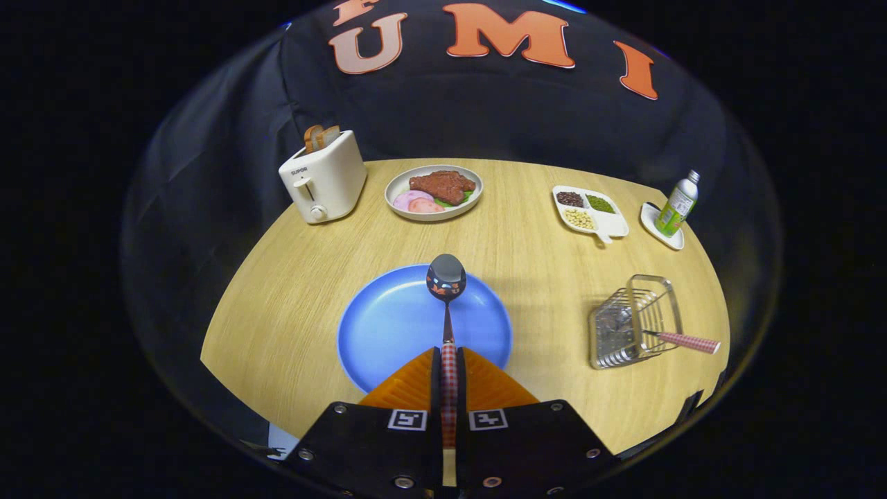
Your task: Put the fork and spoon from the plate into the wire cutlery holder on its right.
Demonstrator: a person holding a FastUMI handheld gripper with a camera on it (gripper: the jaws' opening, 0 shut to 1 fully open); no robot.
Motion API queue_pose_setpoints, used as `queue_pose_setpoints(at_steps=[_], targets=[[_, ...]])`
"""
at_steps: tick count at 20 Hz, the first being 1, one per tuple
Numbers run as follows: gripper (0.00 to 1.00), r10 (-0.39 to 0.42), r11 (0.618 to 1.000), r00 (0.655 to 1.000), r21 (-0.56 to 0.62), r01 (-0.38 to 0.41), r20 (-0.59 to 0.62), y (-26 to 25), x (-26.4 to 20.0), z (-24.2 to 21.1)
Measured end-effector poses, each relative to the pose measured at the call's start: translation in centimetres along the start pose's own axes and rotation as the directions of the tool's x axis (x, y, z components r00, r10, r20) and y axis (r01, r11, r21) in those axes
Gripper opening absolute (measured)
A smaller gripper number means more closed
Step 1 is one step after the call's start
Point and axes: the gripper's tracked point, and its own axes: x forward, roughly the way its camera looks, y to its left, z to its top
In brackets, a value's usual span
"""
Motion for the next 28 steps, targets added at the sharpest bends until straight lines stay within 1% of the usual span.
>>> queue_pose_setpoints(at_steps=[5,8,11,13,15,21,24,26,28], targets=[[0.08,-0.025,1.0,0.997,0.017,0.026,-0.067,-6.4,-3.0,1.5],[0.08,-0.067,0.998,0.993,-0.022,0.065,-0.098,-10.4,-4.7,2.2],[0.08,-0.057,0.998,0.984,-0.029,0.053,-0.166,-13.1,-5.9,2.2],[0.08,-0.068,0.997,0.975,-0.055,0.058,-0.21,-14.9,-6.2,2.2],[0.08,-0.08,0.995,0.962,-0.086,0.059,-0.262,-16.5,-6.5,1.8],[0.08,-0.089,0.989,0.913,-0.146,0.033,-0.397,-18.6,-6.1,0.6],[0.07,-0.075,0.991,0.878,-0.132,0.013,-0.472,-19.1,-5.1,0.0],[0.08,-0.091,0.987,0.854,-0.161,0.009,-0.512,-19.6,-4.2,-0.3],[0.08,-0.097,0.983,0.842,-0.185,-0.003,-0.531,-20.2,-3.3,-0.1]])
